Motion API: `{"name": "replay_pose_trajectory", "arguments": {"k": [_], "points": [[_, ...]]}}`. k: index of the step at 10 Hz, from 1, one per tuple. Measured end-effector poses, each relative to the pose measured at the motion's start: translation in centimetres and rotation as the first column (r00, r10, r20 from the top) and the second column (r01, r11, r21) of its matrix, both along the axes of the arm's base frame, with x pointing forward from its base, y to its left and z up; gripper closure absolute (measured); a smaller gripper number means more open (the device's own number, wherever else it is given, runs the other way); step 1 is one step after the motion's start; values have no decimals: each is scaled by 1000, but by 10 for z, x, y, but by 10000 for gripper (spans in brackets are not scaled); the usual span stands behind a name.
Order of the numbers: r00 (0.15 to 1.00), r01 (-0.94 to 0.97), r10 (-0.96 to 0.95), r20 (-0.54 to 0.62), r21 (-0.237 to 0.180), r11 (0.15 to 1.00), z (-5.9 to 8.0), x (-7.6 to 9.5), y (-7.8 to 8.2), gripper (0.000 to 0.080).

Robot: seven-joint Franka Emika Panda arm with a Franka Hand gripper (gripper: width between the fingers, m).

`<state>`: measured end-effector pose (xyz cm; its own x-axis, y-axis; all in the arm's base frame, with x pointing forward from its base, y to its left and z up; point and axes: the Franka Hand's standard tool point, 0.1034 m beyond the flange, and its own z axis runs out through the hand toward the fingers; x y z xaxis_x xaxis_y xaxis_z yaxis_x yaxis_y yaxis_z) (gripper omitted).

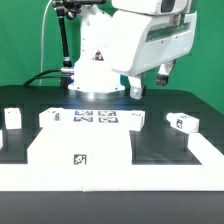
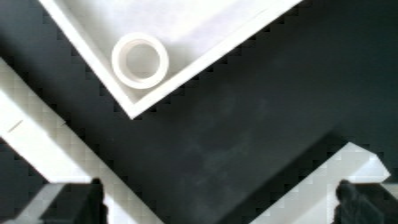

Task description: Assemble one leg

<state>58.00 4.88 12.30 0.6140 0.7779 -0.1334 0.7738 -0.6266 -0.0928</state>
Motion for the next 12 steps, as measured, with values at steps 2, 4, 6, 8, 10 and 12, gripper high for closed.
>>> {"name": "replay_pose_trajectory", "arguments": {"k": [2, 4, 6, 8, 10, 12], "points": [[1000, 0, 0, 0, 0, 1000, 0, 0, 0, 150], [1000, 1, -1, 0, 1, 1000, 0, 0, 0, 150], [1000, 1, -1, 0, 1, 1000, 0, 0, 0, 150], [993, -102, 101, 56, 22, 995, -7, -1, -3, 150], [963, -260, 256, 88, 38, 965, -18, -22, -19, 150], [899, -435, 429, 92, 53, 899, -31, -29, -40, 150]]}}
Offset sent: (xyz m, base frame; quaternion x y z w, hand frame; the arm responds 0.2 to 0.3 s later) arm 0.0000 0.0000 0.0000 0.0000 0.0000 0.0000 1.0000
